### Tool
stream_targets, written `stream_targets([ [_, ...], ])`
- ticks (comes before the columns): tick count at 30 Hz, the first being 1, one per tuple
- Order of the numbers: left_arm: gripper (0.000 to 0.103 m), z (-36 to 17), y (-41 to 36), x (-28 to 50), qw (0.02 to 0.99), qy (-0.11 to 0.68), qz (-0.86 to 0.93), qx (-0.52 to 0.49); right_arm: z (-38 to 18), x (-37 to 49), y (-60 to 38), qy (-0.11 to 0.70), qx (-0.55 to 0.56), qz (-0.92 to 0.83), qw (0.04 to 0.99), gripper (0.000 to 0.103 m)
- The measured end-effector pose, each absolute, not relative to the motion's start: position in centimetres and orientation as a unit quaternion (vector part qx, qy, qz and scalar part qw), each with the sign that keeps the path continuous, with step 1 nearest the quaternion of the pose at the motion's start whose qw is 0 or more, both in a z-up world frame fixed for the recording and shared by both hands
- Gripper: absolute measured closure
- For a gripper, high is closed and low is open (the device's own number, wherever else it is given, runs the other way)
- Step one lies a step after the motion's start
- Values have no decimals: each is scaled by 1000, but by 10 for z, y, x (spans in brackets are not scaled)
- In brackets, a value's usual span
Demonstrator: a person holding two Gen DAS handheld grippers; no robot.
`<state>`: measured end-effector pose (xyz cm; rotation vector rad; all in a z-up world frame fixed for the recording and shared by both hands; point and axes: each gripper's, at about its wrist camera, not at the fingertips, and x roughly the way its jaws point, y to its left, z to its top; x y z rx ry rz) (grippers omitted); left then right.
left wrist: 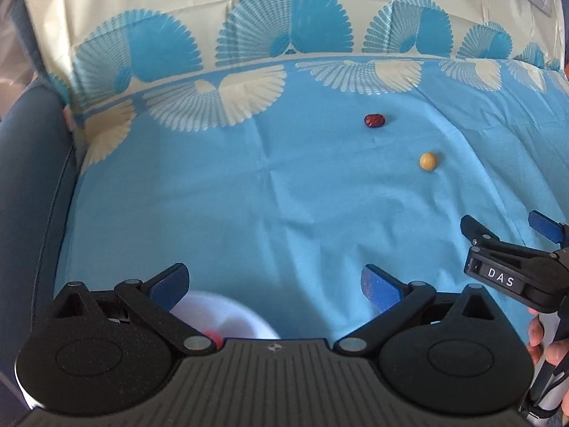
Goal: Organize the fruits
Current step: 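Move the left tool to the red date while the right tool approaches the tan fruit, then grasp the red date with the left tool while the right tool grasps the tan fruit, then carry the red date and tan fruit over the white plate with both tools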
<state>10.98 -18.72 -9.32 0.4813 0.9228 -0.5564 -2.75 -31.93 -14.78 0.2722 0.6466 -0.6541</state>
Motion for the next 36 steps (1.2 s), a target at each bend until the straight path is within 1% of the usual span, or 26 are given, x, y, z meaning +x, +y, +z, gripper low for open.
stream_targets([
  [7, 0, -156, -304, 192, 810, 409, -333, 254, -197, 51, -378, 332, 116, -300, 887, 1],
  [12, 0, -188, -367, 227, 793, 407, -366, 268, -216, 77, -399, 334, 119, -304, 884, 1],
  [14, 0, -200, -382, 233, 783, 411, -379, 274, -220, 73, -405, 316, 117, -324, 884, 1],
  [17, 0, -212, -399, 241, 774, 412, -389, 283, -222, 66, -414, 310, 143, -320, 884, 1],
  [19, 0, -211, -402, 244, 773, 412, -399, 272, -222, 65, -412, 309, 135, -319, 886, 2],
  [20, 0, -210, -403, 246, 771, 413, -402, 271, -222, 65, -411, 309, 133, -319, 886, 4],
  [21, 5, -209, -404, 244, 770, 411, -408, 267, -221, 64, -409, 307, 134, -315, 888, 7],
  [22, 22, -208, -404, 243, 769, 408, -414, 265, -220, 63, -407, 305, 134, -310, 890, 15],
  [23, 29, -204, -404, 240, 763, 408, -428, 261, -219, 62, -403, 302, 131, -304, 894, 30],
  [24, 58, -200, -404, 236, 762, 401, -434, 264, -217, 63, -399, 300, 124, -293, 899, 40],
  [25, 69, -197, -405, 231, 761, 397, -436, 272, -215, 64, -395, 299, 117, -288, 902, 70],
  [26, 69, -195, -404, 227, 761, 399, -433, 273, -214, 65, -392, 301, 111, -295, 900, 75],
  [29, 69, -182, -393, 218, 765, 407, -425, 262, -212, 58, -393, 292, 125, -313, 895, 75],
  [31, 69, -164, -371, 208, 775, 408, -414, 248, -203, 48, -396, 285, 125, -338, 888, 75],
  [36, 69, -106, -289, 162, 798, 411, -380, 223, -153, 3, -387, 253, 149, -347, 891, 75],
])
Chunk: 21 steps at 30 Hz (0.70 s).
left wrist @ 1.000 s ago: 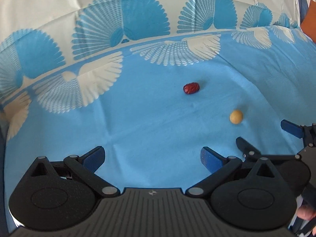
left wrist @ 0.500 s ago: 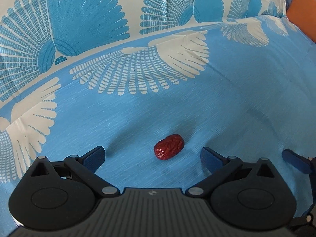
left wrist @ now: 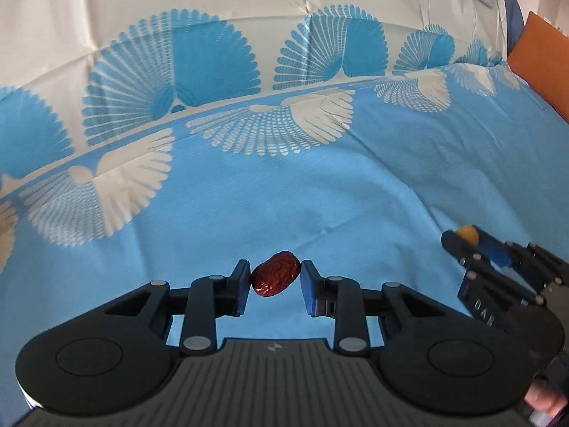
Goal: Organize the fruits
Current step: 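Carry the red date and tan fruit over the white plate with both tools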
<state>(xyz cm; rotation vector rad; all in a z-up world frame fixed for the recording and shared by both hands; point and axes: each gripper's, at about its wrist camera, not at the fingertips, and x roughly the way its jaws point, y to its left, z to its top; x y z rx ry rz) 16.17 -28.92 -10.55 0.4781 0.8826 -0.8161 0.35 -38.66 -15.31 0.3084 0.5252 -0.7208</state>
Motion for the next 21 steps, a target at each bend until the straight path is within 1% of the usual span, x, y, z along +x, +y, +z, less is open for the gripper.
stream_targets([
  [6, 69, -46, -163, 82, 814, 438, -318, 210, -92, -68, -306, 275, 139, -256, 916, 75],
  [9, 69, -24, -105, 42, 823, 449, -281, 205, -68, -94, -260, 310, 132, -181, 924, 75],
  [13, 69, -7, -40, -3, 833, 466, -238, 182, -43, -121, -207, 344, 140, -104, 923, 75],
  [21, 69, 6, 48, -62, 853, 460, -189, 158, -4, -153, -125, 357, 117, -29, 926, 75],
])
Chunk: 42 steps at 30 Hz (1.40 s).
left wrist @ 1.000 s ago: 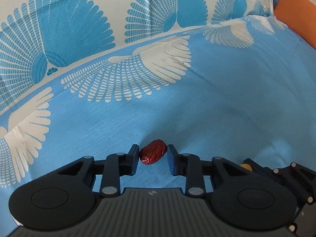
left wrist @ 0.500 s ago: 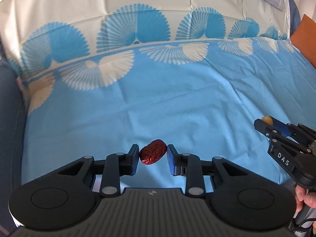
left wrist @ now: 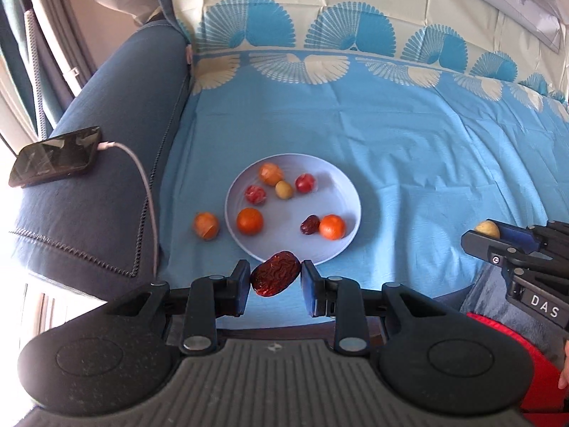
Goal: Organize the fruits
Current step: 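Carry the red date and tan fruit over the white plate with both tools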
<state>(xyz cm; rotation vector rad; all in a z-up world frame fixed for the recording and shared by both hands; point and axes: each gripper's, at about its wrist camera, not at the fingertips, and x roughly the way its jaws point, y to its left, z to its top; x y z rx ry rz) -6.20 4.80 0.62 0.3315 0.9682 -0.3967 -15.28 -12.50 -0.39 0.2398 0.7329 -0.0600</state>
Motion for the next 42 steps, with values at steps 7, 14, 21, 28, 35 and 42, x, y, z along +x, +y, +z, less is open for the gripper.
stream_targets([
  [7, 69, 19, 86, -83, 871, 438, -183, 129, 22, -175, -91, 337, 66, -32, 939, 75],
  [14, 69, 26, 96, -90, 878, 427, -187, 108, 31, -187, -81, 333, 44, -40, 941, 75],
  [21, 69, 27, 97, -89, 879, 426, -188, 100, 33, -190, -76, 334, 35, -39, 941, 75],
  [28, 69, 25, 98, -83, 878, 431, -187, 96, 30, -185, -77, 341, 34, -40, 939, 75],
  [35, 69, 22, 98, -76, 876, 436, -185, 92, 26, -178, -76, 351, 30, -38, 935, 75],
  [42, 69, 19, 95, -63, 874, 442, -180, 93, 21, -168, -78, 359, 28, -36, 932, 75],
])
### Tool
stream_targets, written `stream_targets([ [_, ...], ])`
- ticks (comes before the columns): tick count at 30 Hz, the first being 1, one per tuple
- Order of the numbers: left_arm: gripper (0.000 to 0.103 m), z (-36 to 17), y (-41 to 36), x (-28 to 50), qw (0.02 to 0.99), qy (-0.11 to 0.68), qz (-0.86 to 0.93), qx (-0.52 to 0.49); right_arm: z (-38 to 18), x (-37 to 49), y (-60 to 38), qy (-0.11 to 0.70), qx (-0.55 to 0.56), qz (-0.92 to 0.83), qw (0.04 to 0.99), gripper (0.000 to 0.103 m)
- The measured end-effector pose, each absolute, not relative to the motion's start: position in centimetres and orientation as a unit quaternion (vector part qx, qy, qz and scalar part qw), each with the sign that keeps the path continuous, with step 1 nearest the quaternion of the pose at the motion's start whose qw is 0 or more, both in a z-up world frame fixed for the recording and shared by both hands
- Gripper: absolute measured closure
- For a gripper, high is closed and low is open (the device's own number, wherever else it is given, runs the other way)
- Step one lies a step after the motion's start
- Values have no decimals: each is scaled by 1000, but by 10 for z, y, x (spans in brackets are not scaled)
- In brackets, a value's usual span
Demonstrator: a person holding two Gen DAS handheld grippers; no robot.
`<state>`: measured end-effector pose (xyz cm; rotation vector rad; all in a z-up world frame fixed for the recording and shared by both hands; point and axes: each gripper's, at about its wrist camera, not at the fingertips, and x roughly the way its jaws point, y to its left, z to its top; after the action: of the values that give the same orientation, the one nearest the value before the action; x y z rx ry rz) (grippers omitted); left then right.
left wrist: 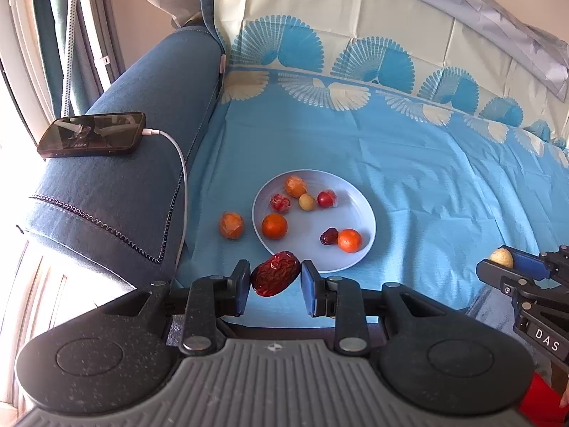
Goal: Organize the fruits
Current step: 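Carry the red date and tan fruit over the white plate with both tools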
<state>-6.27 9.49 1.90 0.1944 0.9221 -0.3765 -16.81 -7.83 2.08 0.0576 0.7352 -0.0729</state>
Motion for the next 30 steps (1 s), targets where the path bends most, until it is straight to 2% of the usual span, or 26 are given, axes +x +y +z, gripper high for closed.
stream_targets([
  [16, 69, 9, 72, -11, 870, 455, -163, 95, -6, -128, -87, 382, 44, -27, 923, 75],
  [30, 69, -27, 37, 35, 848, 488, -165, 121, -41, -73, -103, 404, 63, -22, 912, 75],
])
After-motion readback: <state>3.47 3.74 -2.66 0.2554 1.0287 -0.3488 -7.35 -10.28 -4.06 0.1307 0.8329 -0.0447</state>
